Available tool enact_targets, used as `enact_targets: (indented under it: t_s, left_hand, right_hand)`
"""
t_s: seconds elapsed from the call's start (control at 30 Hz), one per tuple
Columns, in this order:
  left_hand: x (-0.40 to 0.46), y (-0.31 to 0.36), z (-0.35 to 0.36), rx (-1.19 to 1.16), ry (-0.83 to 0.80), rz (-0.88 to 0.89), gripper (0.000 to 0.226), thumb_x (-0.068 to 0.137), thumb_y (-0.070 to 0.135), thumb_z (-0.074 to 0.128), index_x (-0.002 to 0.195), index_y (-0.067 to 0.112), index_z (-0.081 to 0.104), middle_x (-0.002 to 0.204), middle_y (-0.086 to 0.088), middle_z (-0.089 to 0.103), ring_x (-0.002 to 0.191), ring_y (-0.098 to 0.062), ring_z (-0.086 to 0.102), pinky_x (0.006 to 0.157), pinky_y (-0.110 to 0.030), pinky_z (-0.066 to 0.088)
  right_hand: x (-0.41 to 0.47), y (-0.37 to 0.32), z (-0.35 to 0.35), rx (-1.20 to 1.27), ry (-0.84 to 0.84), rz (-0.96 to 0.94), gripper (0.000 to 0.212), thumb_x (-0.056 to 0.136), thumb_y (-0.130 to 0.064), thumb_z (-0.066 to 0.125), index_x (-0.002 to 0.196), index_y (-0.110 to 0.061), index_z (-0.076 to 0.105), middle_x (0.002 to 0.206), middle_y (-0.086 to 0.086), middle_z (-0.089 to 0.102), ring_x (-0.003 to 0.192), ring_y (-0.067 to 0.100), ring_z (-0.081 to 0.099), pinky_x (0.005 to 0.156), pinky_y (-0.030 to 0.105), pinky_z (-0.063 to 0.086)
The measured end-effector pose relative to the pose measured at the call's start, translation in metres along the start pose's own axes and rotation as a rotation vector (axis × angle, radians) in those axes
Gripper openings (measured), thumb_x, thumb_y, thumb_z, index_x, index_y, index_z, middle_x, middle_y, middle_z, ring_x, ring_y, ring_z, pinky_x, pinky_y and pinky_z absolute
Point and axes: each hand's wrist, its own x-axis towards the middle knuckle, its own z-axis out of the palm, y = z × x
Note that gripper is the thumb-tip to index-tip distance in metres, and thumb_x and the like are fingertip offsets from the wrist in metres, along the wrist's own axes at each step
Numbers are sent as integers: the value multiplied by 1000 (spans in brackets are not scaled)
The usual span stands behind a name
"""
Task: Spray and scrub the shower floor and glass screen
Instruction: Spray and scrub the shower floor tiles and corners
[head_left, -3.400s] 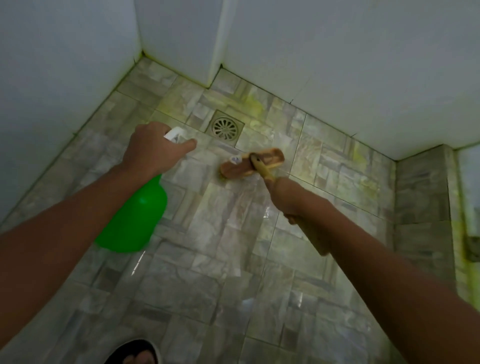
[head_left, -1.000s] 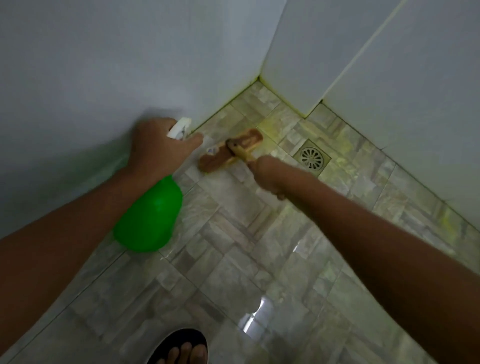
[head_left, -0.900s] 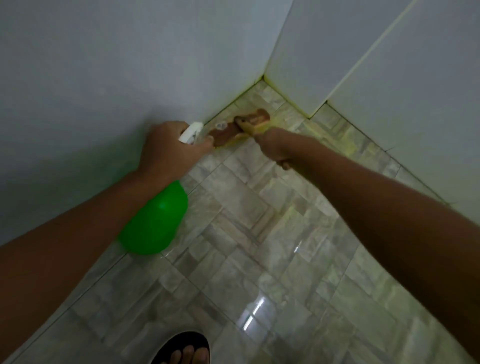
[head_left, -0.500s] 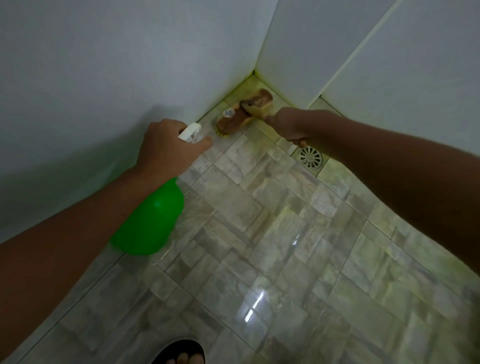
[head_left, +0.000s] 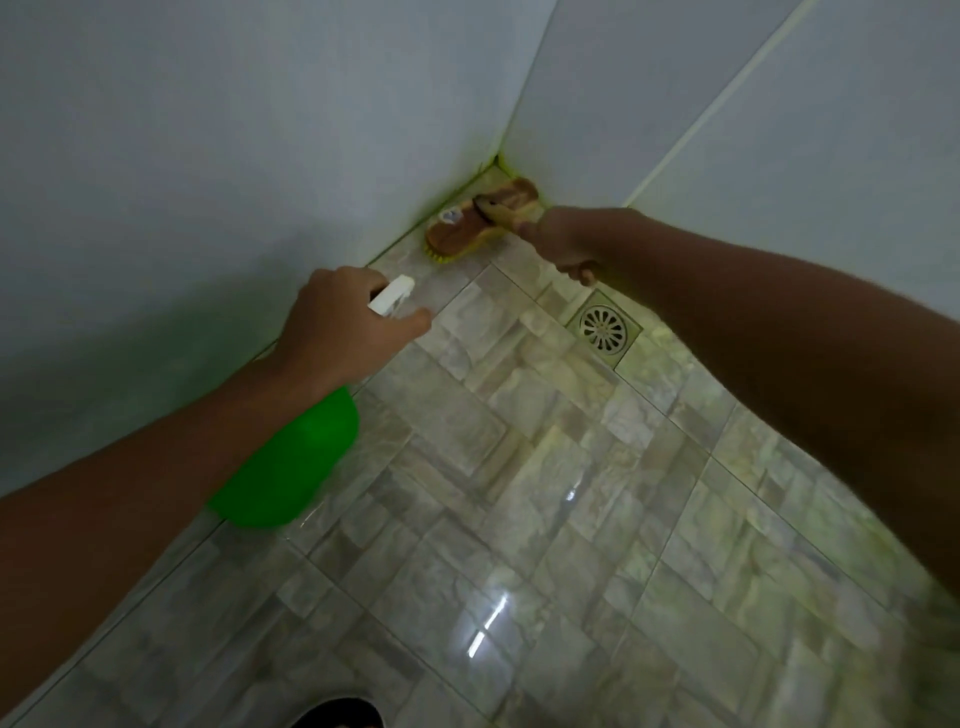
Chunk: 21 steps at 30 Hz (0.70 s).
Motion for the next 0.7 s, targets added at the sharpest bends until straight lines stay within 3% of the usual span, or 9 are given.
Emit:
enact_targets:
  t_s: [0.1,0.17,0.27,0.43,0.5,0.6,0.7]
  left_hand:
    - [3,1,2,2,-17,-14,60,74,61,69,57,6,53,51,-10,50,54,-32,51,57,-47,48]
    - [5,2,1,-15,-13,-19,58,73,61,69,55,9,50,50,-7,46,56,-29,49,57,-43,46]
    - [7,-3,-4,-51,14,-45,56,73,58,71,50,16,41,48,-4,43,53,-24,46,55,-37,38]
    - [9,-11,-9,-76,56,-82,62,77,54,78,50,17,36,48,-5,40,50,-22,42,53,-33,31]
    - [10,-12,-11,-68,64,-80,61,75,58,73,50,15,37,48,-5,40,50,-20,41,52,-34,32]
    - [11,-15,-14,-63,72,-74,59,75,55,74,52,13,40,50,-6,39,50,-19,39,51,-36,32]
    - [10,-16,-18,-100,83,-86,54,75,49,75,52,13,41,48,-1,36,48,-15,35,51,-35,29]
  right_hand:
    - [2,-11,-5,54,-3,-2,54,101,-57,25,83,-9,45,66,14,49,43,18,41,48,27,41]
    - [-8,0,3,34,-24,-18,47,103,-52,25,78,-18,46,68,17,52,44,20,45,53,34,45]
    - [-30,34,21,-62,-65,21,66,99,-61,23,84,-2,47,59,17,58,37,23,52,56,37,53]
    - [-72,71,41,-129,-159,68,62,99,-61,23,99,-4,45,71,16,57,38,21,49,42,29,44]
    - [-64,55,38,-155,-140,29,66,98,-62,22,93,-2,49,73,16,59,44,23,53,44,31,47]
    - [-29,14,33,-203,-35,-79,69,99,-61,21,81,-4,54,80,19,67,59,31,66,61,38,57]
    - [-2,-11,15,-155,2,-93,69,100,-60,22,76,-2,51,64,18,60,40,26,56,48,30,48]
